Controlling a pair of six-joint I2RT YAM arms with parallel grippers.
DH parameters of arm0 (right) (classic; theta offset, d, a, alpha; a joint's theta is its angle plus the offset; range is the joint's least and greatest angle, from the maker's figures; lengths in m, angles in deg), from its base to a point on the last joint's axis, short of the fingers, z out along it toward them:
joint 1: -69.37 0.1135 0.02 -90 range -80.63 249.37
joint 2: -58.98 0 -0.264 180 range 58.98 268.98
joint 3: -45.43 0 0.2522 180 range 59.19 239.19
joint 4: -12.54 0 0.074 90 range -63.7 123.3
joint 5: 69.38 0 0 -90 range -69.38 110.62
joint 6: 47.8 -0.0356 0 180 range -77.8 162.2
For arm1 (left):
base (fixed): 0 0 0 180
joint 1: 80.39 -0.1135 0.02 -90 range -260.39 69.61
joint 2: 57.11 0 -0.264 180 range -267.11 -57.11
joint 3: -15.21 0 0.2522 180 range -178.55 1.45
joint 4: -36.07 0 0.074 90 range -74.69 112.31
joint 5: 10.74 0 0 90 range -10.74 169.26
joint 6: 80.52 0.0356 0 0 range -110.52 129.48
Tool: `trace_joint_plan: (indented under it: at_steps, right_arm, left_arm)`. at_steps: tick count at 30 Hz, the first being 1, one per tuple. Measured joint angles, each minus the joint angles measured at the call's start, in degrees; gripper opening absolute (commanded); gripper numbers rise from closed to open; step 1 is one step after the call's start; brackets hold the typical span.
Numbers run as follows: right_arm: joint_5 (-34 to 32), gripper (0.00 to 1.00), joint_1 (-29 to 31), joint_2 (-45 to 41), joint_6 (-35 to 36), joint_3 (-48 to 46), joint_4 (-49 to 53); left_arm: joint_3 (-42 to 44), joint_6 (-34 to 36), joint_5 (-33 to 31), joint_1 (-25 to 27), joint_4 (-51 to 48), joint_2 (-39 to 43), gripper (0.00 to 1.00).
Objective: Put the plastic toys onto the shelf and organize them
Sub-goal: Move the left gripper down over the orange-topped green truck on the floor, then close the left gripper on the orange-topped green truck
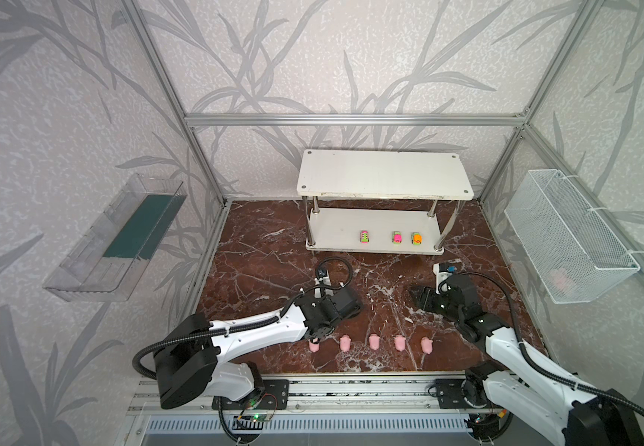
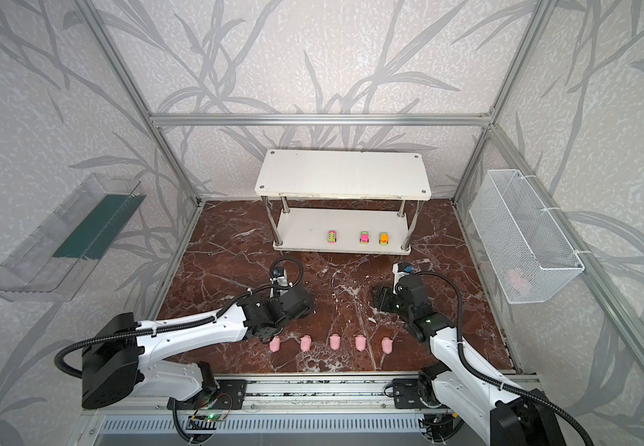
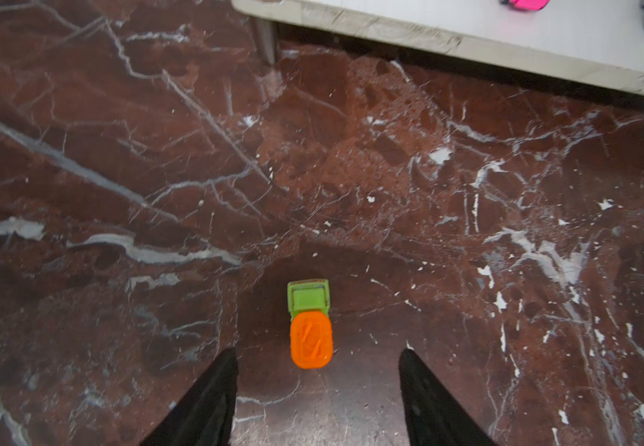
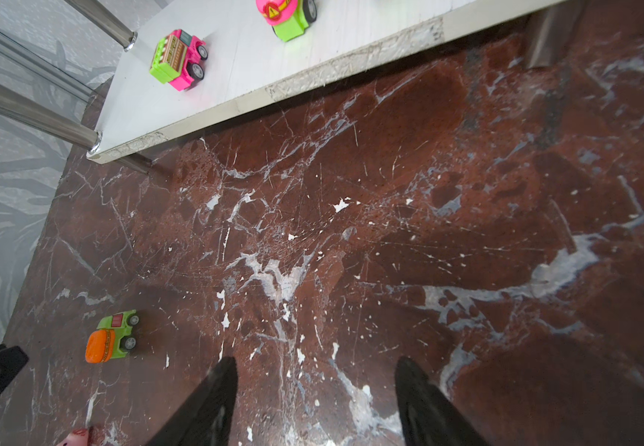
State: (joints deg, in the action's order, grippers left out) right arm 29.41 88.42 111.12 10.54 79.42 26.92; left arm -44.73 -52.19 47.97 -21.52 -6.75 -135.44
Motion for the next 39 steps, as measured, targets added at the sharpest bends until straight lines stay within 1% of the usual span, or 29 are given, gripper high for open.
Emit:
trace_joint_plan:
  at_steps: [5,12,24,28,32,39]
  right_arm:
    - [0.3,0.66,0.0,-1.1,0.0,-0.1,1.1]
    - [0.5,0.66,0.0,-1.5,0.0,-0.7,1.0]
    - [1.0,0.66,0.0,0.1,0.0,-1.3,0.5]
    - [1.2,0.66,0.0,0.8,0.0,-1.3,0.1]
    - [1.3,0.66,0.0,1.1,0.0,-1.3,-0.2]
    - [1.3,0.66,0.0,1.1,0.0,-1.3,-0.3]
  left_arm:
    - [1.7,-2.5,1.0,0.0,0.7,-1.0,0.68]
    - [1.6,-2.9,2.6,-0.8,2.1,-4.5,0.68]
    - [-1.3,-2.0,3.6,-2.8,2.7,-9.6,0.58]
    - [-1.4,-1.6,4.4,-3.6,3.1,-10.9,0.57]
    - [-1.4,-0.7,5.0,-4.7,4.1,-11.3,0.52]
    - [-1.4,0.8,7.2,-6.0,6.1,-13.0,0.49]
